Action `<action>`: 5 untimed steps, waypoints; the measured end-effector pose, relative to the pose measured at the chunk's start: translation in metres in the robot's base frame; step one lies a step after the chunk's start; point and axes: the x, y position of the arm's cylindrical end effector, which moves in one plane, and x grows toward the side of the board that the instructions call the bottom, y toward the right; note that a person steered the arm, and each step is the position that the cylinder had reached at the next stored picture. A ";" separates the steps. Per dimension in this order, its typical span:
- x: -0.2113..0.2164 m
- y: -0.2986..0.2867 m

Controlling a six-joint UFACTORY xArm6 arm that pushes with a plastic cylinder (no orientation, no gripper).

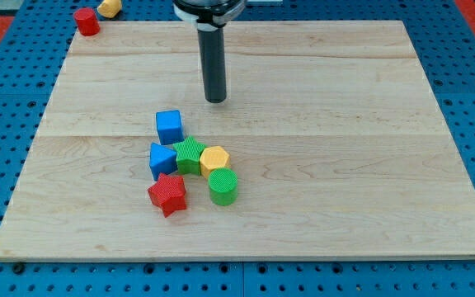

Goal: Move your arm closer to the green circle

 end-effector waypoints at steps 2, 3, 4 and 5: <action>-0.003 -0.010; -0.005 -0.016; 0.019 0.021; 0.109 0.075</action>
